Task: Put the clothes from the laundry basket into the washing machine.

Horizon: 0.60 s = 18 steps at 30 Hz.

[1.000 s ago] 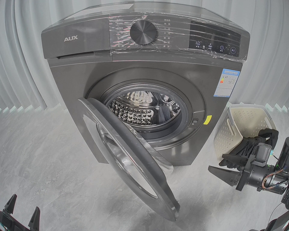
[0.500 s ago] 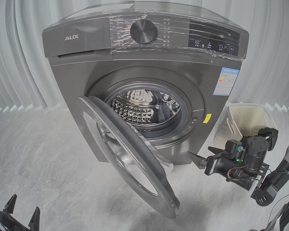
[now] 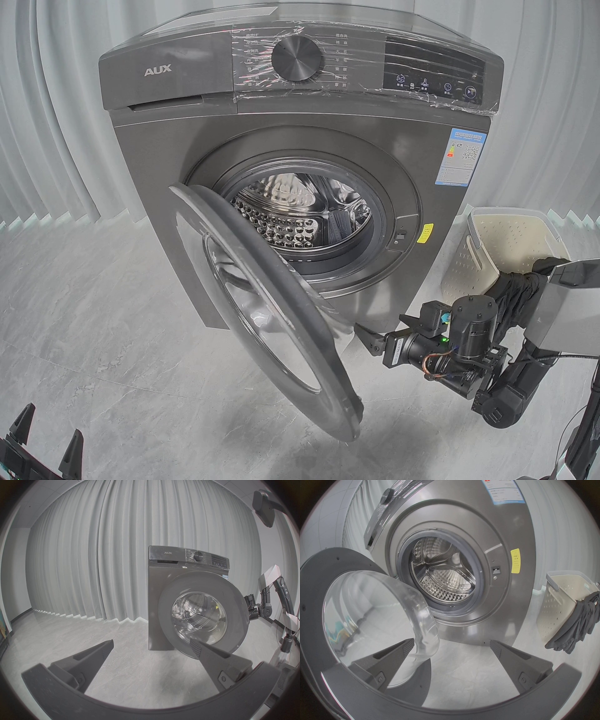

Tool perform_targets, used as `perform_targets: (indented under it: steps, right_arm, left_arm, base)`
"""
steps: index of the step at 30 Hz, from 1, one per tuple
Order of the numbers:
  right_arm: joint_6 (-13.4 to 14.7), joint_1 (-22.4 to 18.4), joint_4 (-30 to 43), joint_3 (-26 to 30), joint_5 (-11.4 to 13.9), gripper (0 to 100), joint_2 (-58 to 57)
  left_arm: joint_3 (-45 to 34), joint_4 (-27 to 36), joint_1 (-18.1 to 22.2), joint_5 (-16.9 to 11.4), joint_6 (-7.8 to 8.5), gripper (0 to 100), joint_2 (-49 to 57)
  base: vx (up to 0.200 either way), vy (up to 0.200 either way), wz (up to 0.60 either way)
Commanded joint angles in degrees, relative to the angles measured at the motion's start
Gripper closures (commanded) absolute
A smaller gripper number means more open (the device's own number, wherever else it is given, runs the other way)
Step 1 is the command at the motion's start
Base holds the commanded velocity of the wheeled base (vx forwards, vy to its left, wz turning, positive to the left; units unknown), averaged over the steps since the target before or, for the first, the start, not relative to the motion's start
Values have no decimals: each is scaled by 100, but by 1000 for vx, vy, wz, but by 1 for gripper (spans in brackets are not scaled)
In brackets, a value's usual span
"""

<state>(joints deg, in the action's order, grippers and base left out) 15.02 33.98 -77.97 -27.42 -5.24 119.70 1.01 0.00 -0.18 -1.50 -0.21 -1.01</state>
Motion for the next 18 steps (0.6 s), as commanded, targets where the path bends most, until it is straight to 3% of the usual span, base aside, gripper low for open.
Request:
perform_targets:
  steps: [1, 5, 10, 18]
  right_arm:
    - [1, 294, -43, 123, 32, 0, 133]
    - [10, 575, -78, 202, 32, 0, 89]
    - [19, 602, -87, 158, 23, 0, 124]
    - [19, 654, 10, -352, 50, 0, 150]
  left_arm:
    - [-92, 0, 1, 1, 3, 0, 101]
    - [-92, 0, 1, 1, 3, 0, 101]
    - [-92, 0, 1, 1, 3, 0, 101]
    - [-92, 0, 1, 1, -6, 0, 101]
  base:
    - [0, 0, 0]
    - [0, 0, 0]
    - [0, 0, 0]
    - [-25, 0, 0]
